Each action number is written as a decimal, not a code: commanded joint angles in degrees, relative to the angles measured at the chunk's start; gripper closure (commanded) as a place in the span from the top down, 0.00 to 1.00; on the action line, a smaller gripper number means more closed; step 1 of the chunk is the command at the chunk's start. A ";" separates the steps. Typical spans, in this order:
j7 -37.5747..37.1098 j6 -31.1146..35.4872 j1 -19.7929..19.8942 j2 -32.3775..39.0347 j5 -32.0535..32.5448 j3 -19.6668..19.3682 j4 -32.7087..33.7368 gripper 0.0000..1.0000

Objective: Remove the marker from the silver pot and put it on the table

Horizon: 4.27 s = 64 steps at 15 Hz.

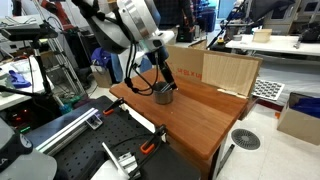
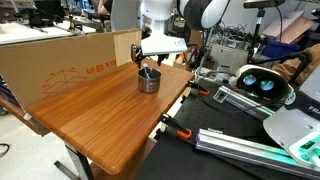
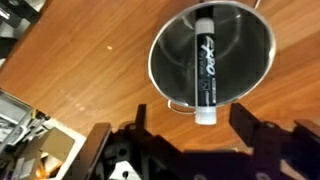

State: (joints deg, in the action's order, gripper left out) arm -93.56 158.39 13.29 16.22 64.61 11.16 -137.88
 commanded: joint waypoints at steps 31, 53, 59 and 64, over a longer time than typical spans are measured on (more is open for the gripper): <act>14.07 7.16 8.98 -7.79 -13.42 -3.16 4.14 0.06; 28.93 5.74 15.24 15.39 -15.97 -2.82 12.28 0.06; 40.06 7.94 6.81 15.55 -30.11 -9.82 11.73 0.54; 56.19 7.57 -1.61 14.67 -50.90 -14.93 12.00 0.92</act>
State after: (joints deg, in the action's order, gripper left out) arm -45.05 164.80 15.83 31.12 22.97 -0.91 -125.92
